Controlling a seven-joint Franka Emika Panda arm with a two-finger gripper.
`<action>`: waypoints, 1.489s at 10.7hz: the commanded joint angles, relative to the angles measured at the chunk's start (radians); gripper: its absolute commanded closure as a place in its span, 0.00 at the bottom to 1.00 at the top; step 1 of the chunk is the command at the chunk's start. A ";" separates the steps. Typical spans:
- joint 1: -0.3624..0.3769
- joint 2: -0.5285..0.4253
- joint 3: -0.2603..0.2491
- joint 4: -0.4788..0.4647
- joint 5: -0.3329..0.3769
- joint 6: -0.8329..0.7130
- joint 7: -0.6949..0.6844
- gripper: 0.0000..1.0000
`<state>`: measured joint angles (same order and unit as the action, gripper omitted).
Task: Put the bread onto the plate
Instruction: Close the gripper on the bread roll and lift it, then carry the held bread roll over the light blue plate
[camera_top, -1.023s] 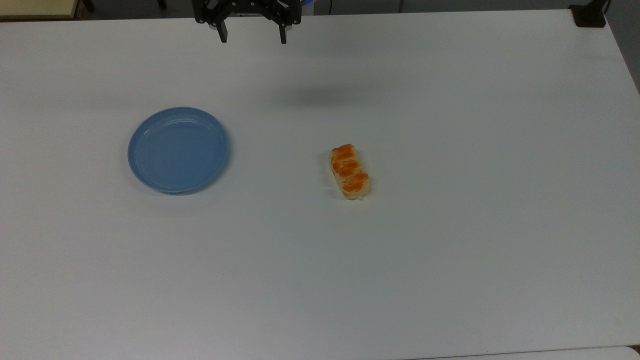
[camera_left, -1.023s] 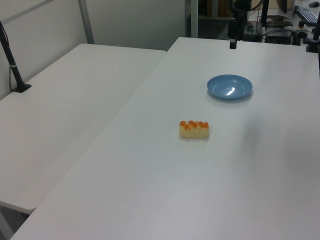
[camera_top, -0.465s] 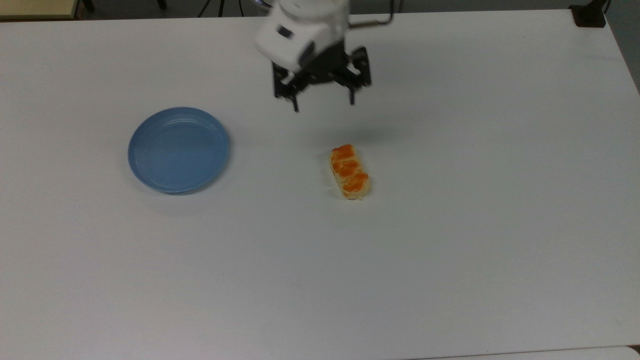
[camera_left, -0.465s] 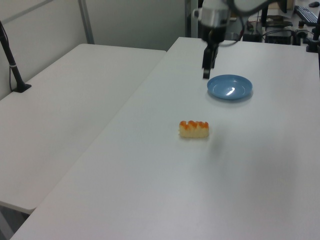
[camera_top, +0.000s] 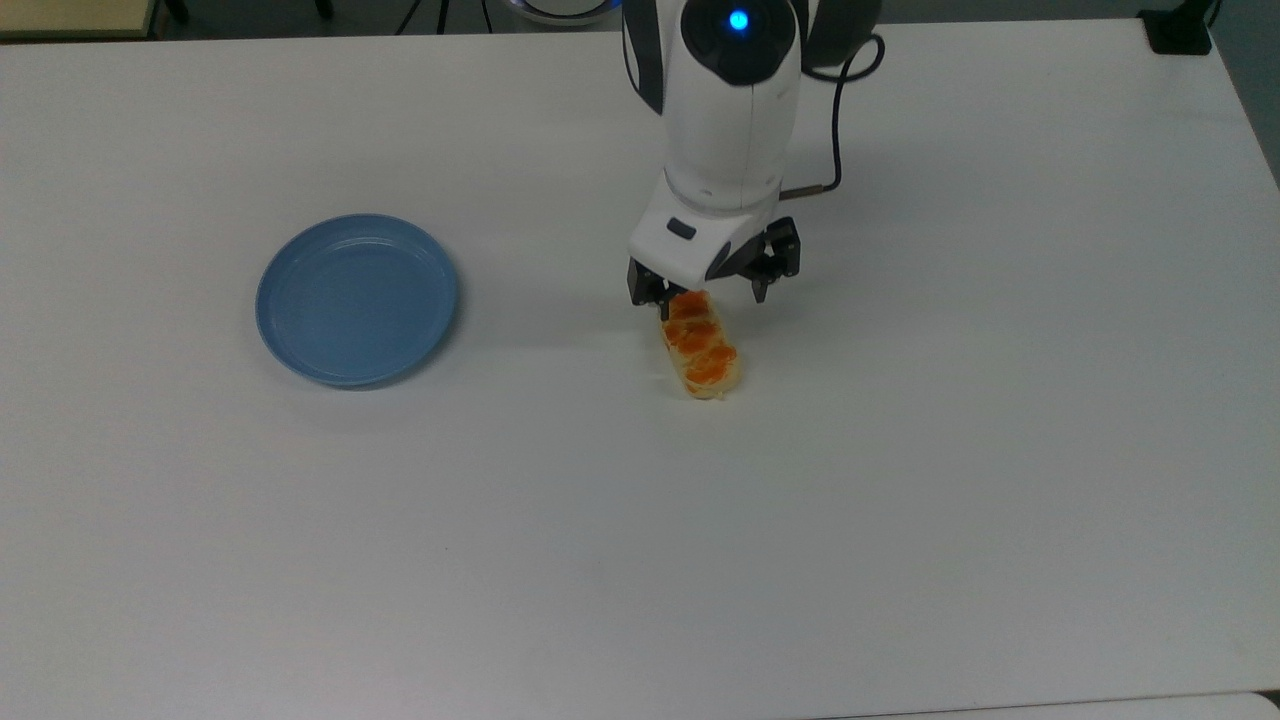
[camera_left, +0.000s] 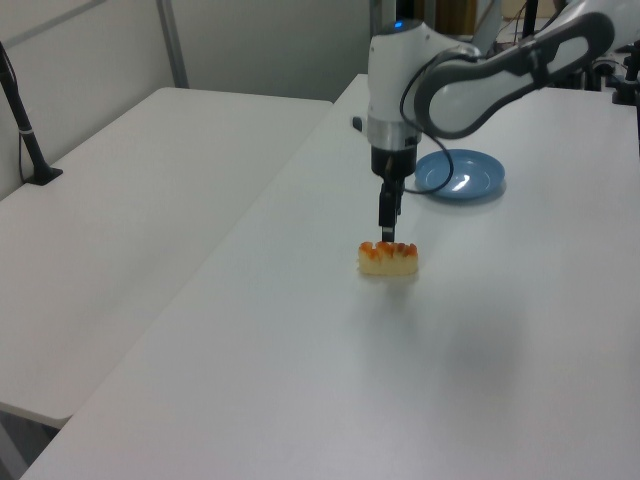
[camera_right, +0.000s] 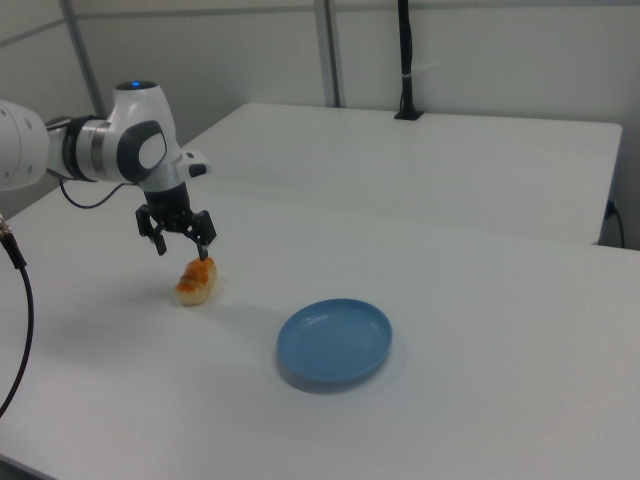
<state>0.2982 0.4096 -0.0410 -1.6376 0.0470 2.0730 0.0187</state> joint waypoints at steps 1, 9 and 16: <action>0.038 0.061 -0.028 -0.011 -0.059 0.070 0.021 0.00; 0.032 -0.025 -0.019 -0.037 -0.095 0.041 0.078 0.68; -0.191 -0.279 -0.139 0.056 -0.065 -0.349 -0.297 0.67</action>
<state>0.1414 0.1236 -0.0721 -1.5911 -0.0319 1.7496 -0.1424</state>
